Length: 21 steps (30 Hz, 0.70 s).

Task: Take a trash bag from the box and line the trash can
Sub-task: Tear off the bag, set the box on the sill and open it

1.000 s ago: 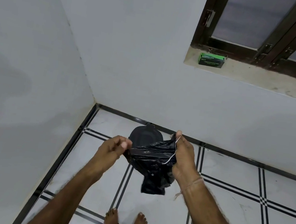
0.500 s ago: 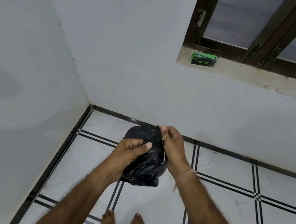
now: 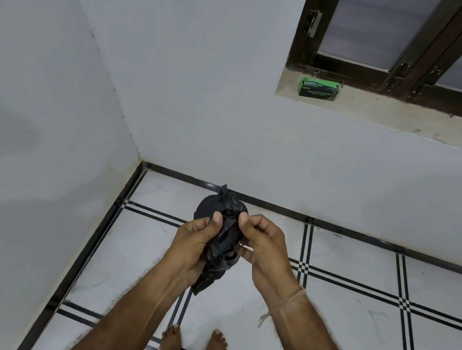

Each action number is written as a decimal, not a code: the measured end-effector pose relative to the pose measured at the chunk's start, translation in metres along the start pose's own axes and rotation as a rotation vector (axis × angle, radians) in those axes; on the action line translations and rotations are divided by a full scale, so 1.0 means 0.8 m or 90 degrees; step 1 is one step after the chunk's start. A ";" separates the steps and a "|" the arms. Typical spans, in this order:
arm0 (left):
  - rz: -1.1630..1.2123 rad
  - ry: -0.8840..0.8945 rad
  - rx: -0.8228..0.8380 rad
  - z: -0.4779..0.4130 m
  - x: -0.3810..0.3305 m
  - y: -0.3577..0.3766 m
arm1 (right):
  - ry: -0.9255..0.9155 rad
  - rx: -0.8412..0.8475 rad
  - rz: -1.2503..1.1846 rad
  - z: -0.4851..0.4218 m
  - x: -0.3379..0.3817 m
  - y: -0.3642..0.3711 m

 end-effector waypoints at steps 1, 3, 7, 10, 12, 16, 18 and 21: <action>0.018 -0.004 -0.002 0.000 0.000 -0.002 | 0.026 -0.009 -0.024 -0.001 -0.004 -0.004; 0.031 0.000 -0.022 -0.003 -0.002 -0.010 | 0.068 -0.015 -0.081 -0.004 -0.008 -0.010; 0.087 -0.023 -0.040 -0.009 -0.005 -0.023 | 0.159 -0.023 -0.200 -0.008 -0.016 -0.020; 0.139 -0.046 -0.077 -0.012 -0.005 -0.039 | 0.198 -0.044 -0.238 -0.016 -0.022 -0.029; 0.184 -0.068 -0.106 -0.012 -0.005 -0.047 | 0.214 -0.080 -0.276 -0.020 -0.025 -0.036; 0.214 -0.108 -0.118 -0.010 -0.005 -0.047 | 0.241 -0.071 -0.311 -0.020 -0.030 -0.033; 0.204 -0.119 -0.104 -0.012 -0.005 -0.045 | 0.243 -0.037 -0.299 -0.018 -0.035 -0.026; 0.191 -0.124 -0.100 -0.014 -0.009 -0.052 | 0.185 0.040 -0.193 -0.018 -0.028 -0.033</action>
Point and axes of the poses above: each hand's wrist, its own z-axis away from the middle knuckle, its own y-axis out of the palm, x = y × z, the point moved 6 cm from there along -z, towards the middle knuckle, and after that the axes turned 1 degree about y, right-handed, at the moved point
